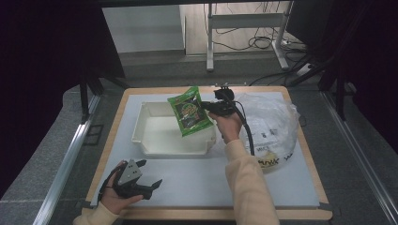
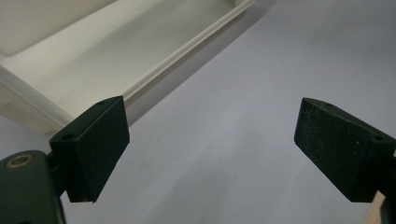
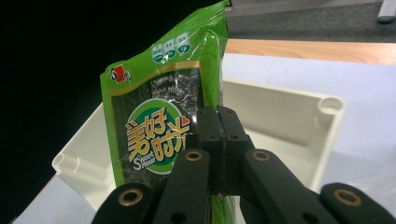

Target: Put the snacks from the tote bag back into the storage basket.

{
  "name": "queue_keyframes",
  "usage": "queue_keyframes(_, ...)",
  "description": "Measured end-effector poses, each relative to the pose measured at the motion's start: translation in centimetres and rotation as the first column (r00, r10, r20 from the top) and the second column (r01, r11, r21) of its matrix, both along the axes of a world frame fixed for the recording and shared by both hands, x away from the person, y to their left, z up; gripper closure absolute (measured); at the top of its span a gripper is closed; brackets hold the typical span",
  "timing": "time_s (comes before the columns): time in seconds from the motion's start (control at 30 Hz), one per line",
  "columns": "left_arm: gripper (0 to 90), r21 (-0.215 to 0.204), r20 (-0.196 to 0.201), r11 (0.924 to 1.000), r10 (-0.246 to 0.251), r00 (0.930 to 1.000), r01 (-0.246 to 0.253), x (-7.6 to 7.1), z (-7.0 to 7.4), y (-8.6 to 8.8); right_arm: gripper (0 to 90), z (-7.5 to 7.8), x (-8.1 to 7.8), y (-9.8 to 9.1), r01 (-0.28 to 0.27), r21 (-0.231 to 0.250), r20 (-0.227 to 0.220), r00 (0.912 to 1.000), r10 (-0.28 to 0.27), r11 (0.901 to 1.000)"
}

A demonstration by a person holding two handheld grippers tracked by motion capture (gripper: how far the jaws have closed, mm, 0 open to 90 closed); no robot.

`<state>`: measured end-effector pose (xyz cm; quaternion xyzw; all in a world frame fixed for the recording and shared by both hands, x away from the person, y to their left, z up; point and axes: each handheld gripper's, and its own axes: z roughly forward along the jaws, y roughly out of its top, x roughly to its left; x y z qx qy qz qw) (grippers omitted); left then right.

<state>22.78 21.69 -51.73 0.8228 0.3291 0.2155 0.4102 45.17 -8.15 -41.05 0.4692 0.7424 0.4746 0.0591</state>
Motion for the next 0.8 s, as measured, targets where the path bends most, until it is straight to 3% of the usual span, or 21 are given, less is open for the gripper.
queue_keyframes(0.8, 10.1, 0.003, 0.005, 1.0, -0.006, 1.0, 0.006, -0.1, 0.2, 0.0, 90.0, -2.2, 0.1, 3.8, -0.016, 0.006, -0.033, 0.9993, 0.016, 0.9999)
